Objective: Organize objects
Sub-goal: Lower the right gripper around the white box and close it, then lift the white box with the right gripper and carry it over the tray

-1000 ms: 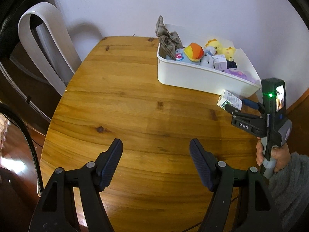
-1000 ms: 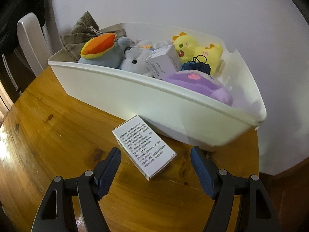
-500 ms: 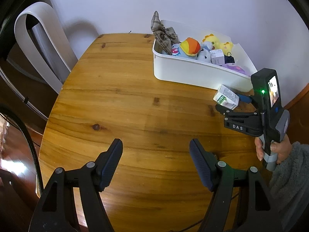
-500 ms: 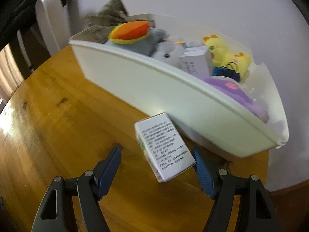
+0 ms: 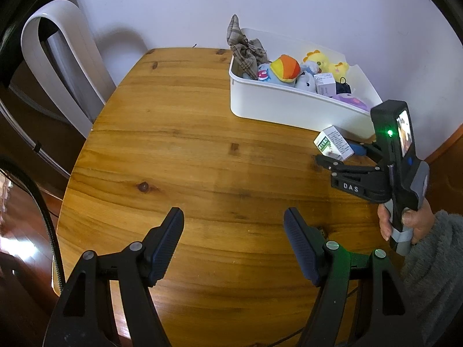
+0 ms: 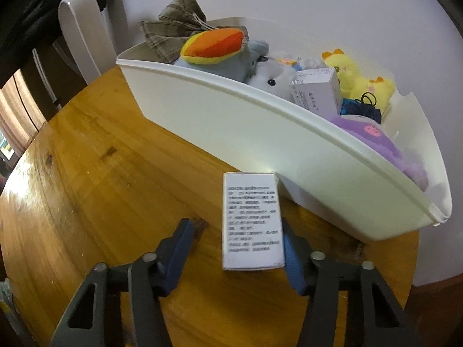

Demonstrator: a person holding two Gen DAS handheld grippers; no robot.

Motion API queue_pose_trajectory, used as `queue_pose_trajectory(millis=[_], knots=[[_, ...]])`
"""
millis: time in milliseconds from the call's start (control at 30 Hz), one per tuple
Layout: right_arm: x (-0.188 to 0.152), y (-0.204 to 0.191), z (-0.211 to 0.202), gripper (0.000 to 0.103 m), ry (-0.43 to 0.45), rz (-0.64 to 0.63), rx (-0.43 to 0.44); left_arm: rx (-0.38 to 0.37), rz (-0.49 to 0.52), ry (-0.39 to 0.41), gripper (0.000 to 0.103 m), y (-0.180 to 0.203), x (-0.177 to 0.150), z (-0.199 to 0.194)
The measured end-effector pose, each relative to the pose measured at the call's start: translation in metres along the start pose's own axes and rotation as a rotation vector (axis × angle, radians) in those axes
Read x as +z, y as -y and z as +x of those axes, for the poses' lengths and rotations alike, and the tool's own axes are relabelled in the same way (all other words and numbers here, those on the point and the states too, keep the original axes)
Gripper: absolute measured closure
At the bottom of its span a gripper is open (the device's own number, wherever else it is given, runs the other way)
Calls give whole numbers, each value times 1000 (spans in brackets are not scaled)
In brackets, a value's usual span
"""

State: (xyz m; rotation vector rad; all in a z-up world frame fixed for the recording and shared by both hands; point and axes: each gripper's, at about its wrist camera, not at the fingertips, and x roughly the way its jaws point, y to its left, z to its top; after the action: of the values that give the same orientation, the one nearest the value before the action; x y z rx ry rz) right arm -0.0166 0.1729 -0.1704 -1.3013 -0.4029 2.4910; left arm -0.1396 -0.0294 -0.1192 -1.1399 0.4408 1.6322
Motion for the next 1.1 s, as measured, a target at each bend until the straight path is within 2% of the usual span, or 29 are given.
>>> queue_pose_trajectory(millis=[33, 133, 267, 367, 533, 633, 700, 867, 1100], knots=[[1, 1, 2, 59, -6, 7, -1, 1, 0, 2, 28, 0, 0, 0], [4, 4, 5, 68, -15, 43, 8, -1, -2, 4, 28, -1, 0, -1], [5, 5, 3, 68, -13, 68, -4, -3, -6, 7, 28, -2, -1, -2], [5, 4, -11, 68, 14, 77, 18, -6, -2, 12, 28, -1, -2, -5], [-2, 0, -61, 68, 93, 99, 38, -19, 14, 32, 28, 1, -1, -13], [4, -5, -95, 68, 142, 125, 16, -27, 28, 48, 28, 2, 0, -19], [26, 3, -109, 68, 164, 147, 12, -32, 39, 59, 28, 4, -1, -24], [45, 6, -161, 68, 238, 189, -43, -37, 69, 99, 28, 8, -2, -39], [92, 0, -236, 68, 333, 197, -141, -14, 100, 227, 28, 6, 3, -78]])
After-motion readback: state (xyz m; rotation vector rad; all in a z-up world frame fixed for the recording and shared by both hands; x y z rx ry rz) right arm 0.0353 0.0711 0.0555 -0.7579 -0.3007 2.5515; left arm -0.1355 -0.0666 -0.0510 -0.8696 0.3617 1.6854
